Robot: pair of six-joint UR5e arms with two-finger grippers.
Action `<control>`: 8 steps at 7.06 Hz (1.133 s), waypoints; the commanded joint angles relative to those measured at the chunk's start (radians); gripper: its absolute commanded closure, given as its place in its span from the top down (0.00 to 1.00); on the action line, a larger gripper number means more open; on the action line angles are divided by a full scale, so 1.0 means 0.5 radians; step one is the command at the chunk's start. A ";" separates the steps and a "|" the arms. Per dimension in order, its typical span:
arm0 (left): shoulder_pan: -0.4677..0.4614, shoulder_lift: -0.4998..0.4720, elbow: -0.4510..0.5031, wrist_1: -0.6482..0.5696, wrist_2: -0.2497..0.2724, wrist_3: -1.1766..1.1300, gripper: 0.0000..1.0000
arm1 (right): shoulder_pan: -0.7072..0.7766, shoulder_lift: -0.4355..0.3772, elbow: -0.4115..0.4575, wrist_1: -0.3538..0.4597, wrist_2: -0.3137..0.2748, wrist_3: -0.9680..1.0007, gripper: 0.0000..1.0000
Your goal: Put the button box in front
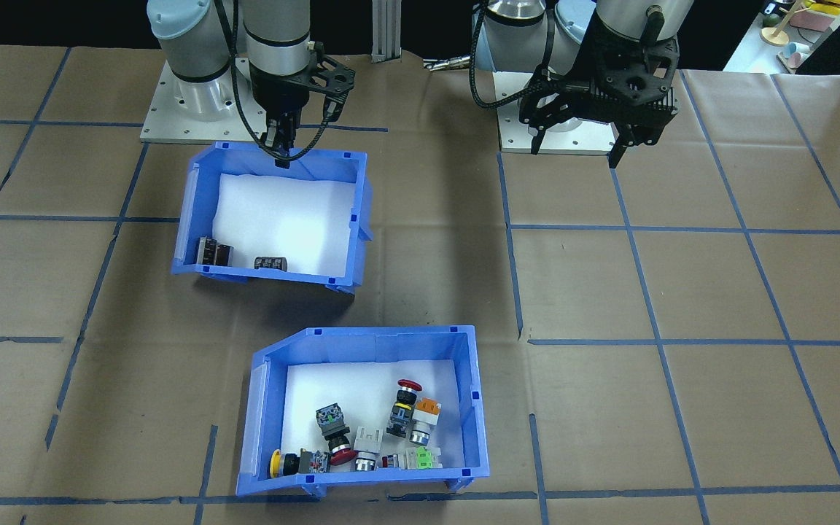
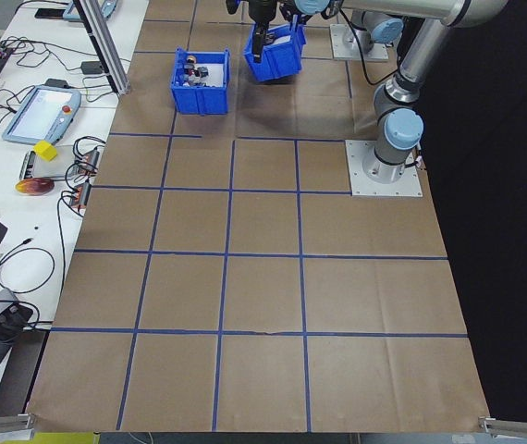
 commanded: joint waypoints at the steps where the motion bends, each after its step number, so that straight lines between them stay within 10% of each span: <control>1: 0.003 -0.011 -0.023 0.013 -0.002 0.142 0.99 | 0.282 0.219 -0.138 -0.005 -0.119 0.294 0.03; 8: 0.006 0.007 -0.252 0.350 -0.005 -0.239 0.99 | 0.606 0.425 -0.274 -0.128 -0.472 0.279 0.03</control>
